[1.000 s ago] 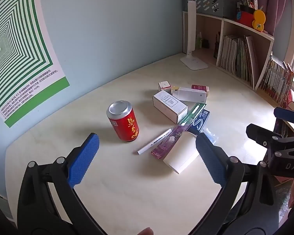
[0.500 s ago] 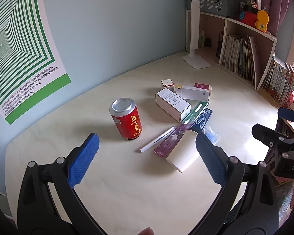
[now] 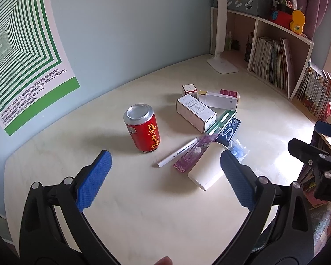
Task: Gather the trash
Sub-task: 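Move both tools toward the red can and white box on the desk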
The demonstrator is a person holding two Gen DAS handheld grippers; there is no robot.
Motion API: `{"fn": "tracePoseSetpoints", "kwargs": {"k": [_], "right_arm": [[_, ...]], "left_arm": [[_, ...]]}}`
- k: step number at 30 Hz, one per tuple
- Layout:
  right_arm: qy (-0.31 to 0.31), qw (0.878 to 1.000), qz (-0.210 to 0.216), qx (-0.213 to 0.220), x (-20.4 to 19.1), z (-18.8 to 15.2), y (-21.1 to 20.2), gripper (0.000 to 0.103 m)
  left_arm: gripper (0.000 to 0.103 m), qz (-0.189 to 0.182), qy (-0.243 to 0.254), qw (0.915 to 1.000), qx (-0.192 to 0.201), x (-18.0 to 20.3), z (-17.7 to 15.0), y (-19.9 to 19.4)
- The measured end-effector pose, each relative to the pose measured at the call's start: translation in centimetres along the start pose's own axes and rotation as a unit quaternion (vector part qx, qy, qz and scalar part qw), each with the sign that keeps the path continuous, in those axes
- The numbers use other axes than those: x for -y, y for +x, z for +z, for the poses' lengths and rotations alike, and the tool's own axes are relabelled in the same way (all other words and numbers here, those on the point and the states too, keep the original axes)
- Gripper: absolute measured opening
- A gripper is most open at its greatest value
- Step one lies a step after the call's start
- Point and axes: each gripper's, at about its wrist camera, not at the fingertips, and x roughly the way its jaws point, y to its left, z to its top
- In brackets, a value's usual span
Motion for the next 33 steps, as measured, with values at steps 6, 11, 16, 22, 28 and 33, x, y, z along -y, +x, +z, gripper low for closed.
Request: {"fn": "tracePoseSetpoints", "kwargs": {"k": [6, 11, 16, 22, 28, 33], "right_arm": [[-0.002, 1.000, 0.001, -0.003, -0.2, -0.2, 0.2, 0.097], [-0.001, 1.000, 0.001, -0.005, -0.2, -0.2, 0.5, 0.097], [0.003, 1.000, 0.005, -0.009, 0.0, -0.1, 0.9, 0.097], [0.003, 1.000, 0.010, -0.012, 0.2, 0.1, 1.3, 0.097], [0.002, 1.000, 0.013, -0.018, 0.4, 0.3, 2.1, 0.097], [0.002, 1.000, 0.018, -0.021, 0.6, 0.7, 2.8, 0.097]], "left_arm": [[0.097, 0.001, -0.004, 1.0000, -0.004, -0.2, -0.1, 0.2], [0.097, 0.002, -0.006, 1.0000, -0.007, -0.5, -0.2, 0.5], [0.096, 0.000, -0.009, 0.9999, -0.012, -0.7, -0.3, 0.8], [0.097, -0.004, -0.013, 0.9998, -0.015, -0.9, -0.2, 1.3], [0.096, 0.000, -0.013, 0.9997, -0.021, -0.9, 0.1, 2.0], [0.096, 0.004, -0.012, 0.9996, -0.026, -0.9, 0.3, 2.7]]}}
